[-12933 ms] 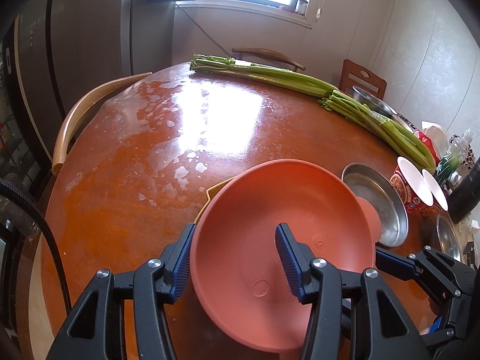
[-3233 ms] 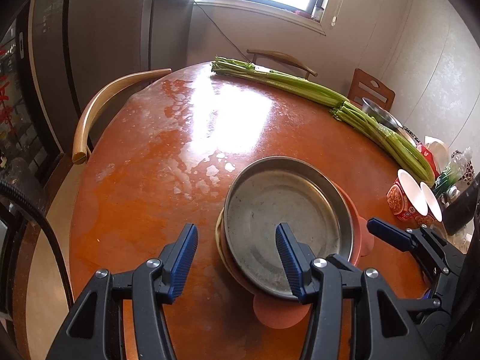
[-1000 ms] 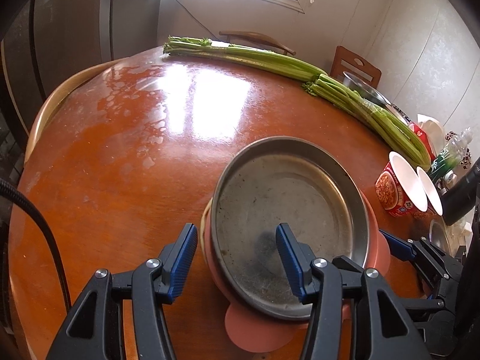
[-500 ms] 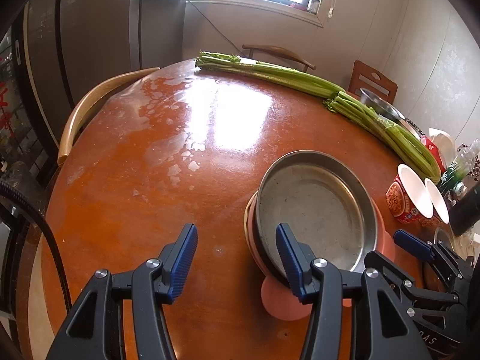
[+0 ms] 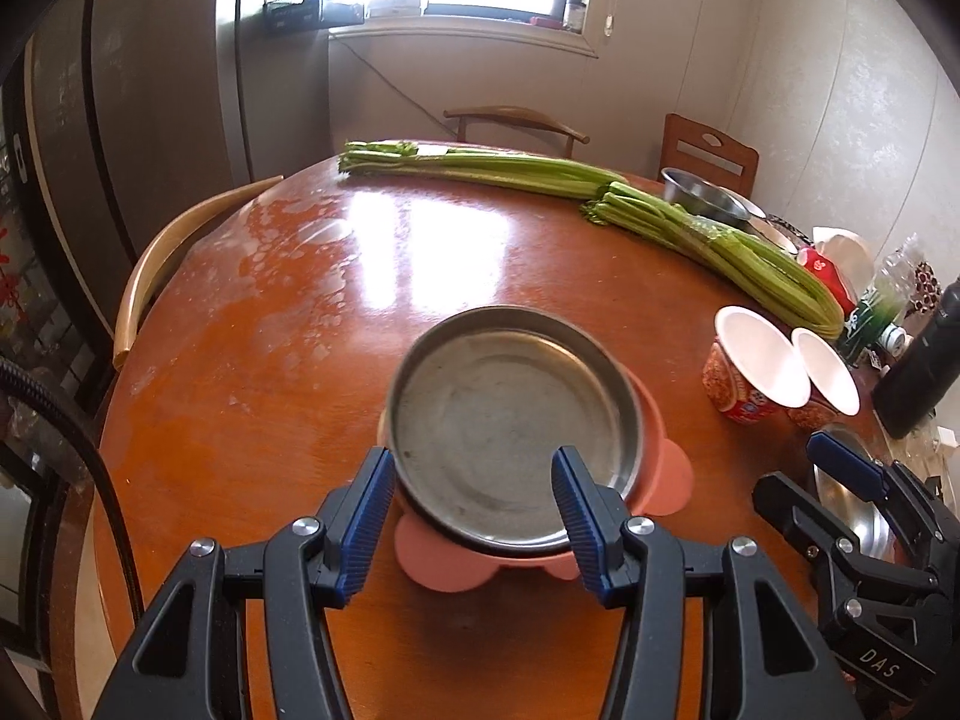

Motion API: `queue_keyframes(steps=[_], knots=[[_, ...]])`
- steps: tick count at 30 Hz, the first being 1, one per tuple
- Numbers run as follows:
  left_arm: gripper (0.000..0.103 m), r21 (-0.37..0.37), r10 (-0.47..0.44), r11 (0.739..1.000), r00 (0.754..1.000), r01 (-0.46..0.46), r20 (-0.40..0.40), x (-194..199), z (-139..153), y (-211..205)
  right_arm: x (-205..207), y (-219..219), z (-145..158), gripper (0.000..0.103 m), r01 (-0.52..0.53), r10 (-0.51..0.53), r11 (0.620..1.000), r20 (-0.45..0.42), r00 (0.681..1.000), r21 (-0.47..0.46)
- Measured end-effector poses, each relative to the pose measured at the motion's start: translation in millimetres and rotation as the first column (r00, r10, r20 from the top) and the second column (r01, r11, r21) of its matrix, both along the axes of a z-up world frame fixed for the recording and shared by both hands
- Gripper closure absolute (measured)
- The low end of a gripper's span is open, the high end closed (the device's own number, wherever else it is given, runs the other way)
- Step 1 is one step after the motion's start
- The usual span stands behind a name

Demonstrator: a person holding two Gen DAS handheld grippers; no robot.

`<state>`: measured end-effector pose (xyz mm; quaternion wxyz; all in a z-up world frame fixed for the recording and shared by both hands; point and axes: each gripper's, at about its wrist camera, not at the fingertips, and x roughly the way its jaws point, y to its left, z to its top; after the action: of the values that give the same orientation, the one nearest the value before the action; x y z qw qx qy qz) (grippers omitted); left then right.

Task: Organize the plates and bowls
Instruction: 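Move the left gripper to the rim of the silver bowl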

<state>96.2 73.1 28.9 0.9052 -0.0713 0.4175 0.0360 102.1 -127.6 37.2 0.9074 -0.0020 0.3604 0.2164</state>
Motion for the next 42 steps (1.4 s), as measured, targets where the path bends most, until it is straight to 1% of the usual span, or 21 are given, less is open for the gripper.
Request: queue_keyframes(steps=[6,11,15,20,27,34,42], knots=[[0.049,0.008,-0.048,0.999,0.999,0.048,0.017,-6,11,-39,-14,-37,14,0.031,0.038,-0.04,0.999,0.04,0.998,0.033],[0.049,-0.015,-0.103,0.995,0.994,0.104,0.031,-9,16,-74,-27,-64,22,0.031,0.073,-0.076,0.996,0.061,0.995,0.043],[0.049,0.007,-0.147,0.989,0.989,0.147,0.031,-11,18,-104,-35,-91,28,0.031,0.115,-0.119,0.992,0.081,0.99,0.061],[0.049,0.003,-0.198,0.98,0.979,0.198,0.038,-15,18,-133,-39,-118,29,0.031,0.161,-0.165,0.986,0.085,0.983,0.052],[0.049,0.003,-0.243,0.97,0.97,0.243,0.031,-17,15,-163,-45,-154,28,0.031,0.226,-0.229,0.973,0.09,0.969,0.043],[0.049,-0.002,-0.272,0.962,0.962,0.272,0.017,-17,8,-183,-48,-180,18,0.031,0.266,-0.267,0.964,0.063,0.962,0.029],[0.049,-0.021,-0.304,0.953,0.952,0.303,-0.028,-7,-13,-205,-40,-199,-12,0.031,0.296,-0.296,0.955,-0.028,0.955,-0.001]])
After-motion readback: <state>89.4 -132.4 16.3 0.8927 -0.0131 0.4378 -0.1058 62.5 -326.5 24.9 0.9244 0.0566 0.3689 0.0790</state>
